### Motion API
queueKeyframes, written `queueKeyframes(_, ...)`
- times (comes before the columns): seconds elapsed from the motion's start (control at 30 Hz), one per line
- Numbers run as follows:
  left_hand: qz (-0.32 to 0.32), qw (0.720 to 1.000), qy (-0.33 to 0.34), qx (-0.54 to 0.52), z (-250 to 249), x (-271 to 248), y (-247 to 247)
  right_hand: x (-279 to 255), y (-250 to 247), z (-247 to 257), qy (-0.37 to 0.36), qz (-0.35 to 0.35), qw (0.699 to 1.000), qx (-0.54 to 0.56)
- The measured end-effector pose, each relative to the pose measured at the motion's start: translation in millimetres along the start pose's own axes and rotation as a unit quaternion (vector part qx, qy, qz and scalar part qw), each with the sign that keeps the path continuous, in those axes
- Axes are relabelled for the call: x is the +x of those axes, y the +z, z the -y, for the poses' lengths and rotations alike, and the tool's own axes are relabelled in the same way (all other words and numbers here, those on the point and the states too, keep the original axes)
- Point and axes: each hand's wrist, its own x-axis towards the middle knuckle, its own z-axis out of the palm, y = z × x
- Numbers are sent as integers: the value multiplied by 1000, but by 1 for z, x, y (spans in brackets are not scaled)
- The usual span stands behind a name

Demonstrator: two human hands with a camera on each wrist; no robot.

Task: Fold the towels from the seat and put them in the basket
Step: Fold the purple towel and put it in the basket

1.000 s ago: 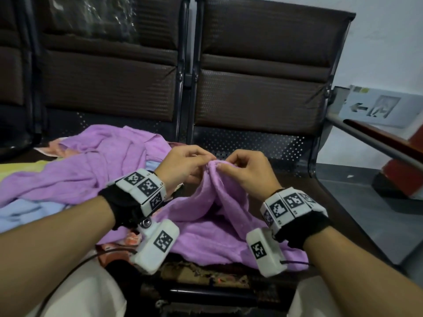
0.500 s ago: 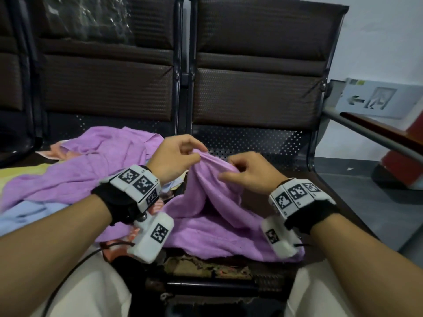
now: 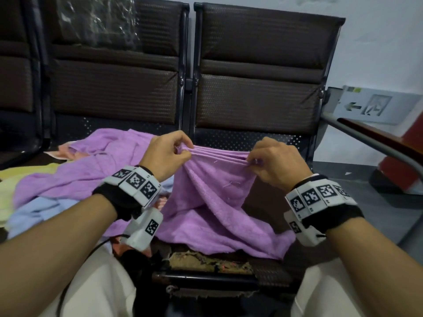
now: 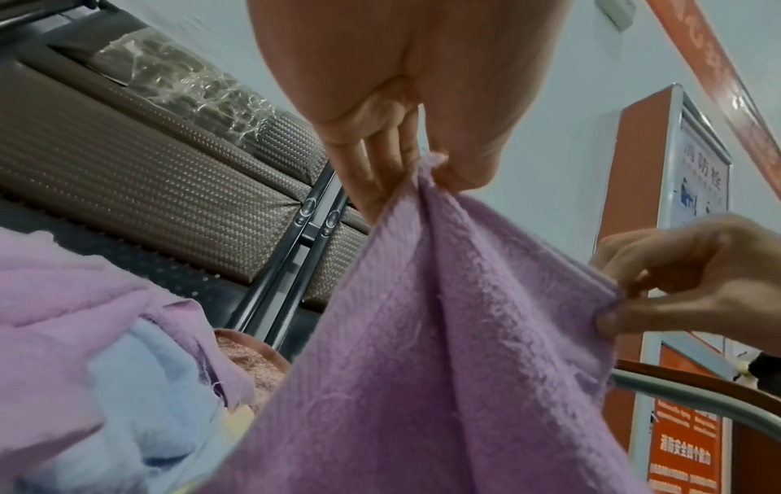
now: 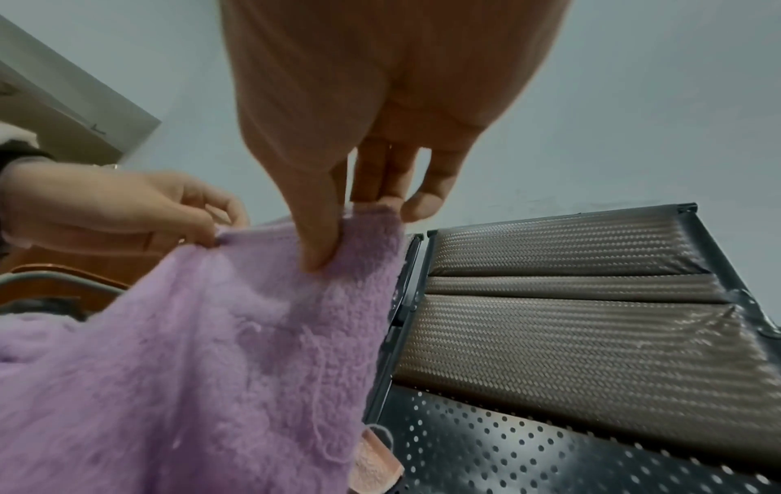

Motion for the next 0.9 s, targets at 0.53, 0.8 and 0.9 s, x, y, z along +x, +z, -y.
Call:
queueKeyframes(0.53, 17, 999, 14, 50, -19, -6, -3, -9, -3, -7, 214, -30, 940, 263)
queueKeyframes(0.8, -37, 999, 4, -13, -70, -4, -43, 17, -65, 9, 261, -144, 894, 335)
queueKeyframes(0.9, -58, 998, 6, -35, -93, 13, -64, 37, -97, 12, 239, -219, 882, 342)
